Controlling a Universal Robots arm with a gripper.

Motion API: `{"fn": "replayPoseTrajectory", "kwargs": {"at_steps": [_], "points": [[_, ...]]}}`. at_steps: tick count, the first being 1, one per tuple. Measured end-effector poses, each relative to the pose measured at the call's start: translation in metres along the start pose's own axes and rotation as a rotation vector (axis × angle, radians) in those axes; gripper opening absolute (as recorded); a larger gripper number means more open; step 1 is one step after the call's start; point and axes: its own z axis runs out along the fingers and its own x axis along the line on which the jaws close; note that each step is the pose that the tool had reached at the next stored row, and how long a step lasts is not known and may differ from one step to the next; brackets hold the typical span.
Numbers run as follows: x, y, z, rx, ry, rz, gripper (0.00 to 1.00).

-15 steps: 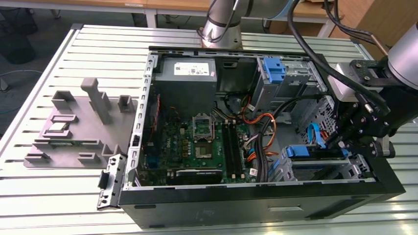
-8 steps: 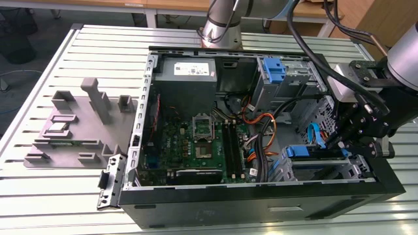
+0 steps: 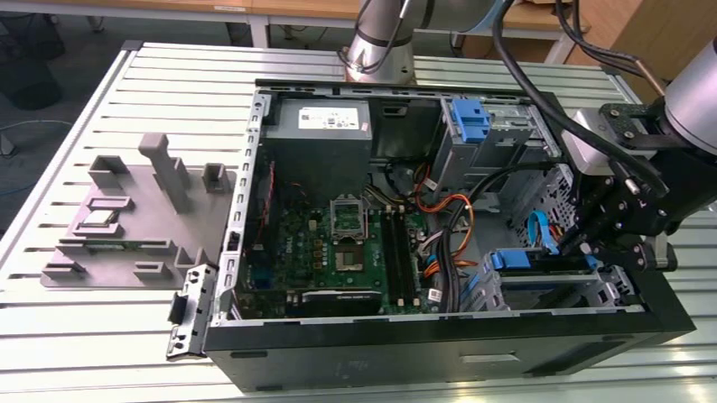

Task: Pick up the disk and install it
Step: 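Insert the second disk wire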

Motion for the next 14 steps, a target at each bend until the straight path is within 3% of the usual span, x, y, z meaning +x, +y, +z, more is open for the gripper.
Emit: {"fn": "replayPoseTrajectory", "kwargs": {"at_steps": [14], "points": [[0.0005,0.0,0.0007,0.0,0.0005,0.0,0.17]]}}
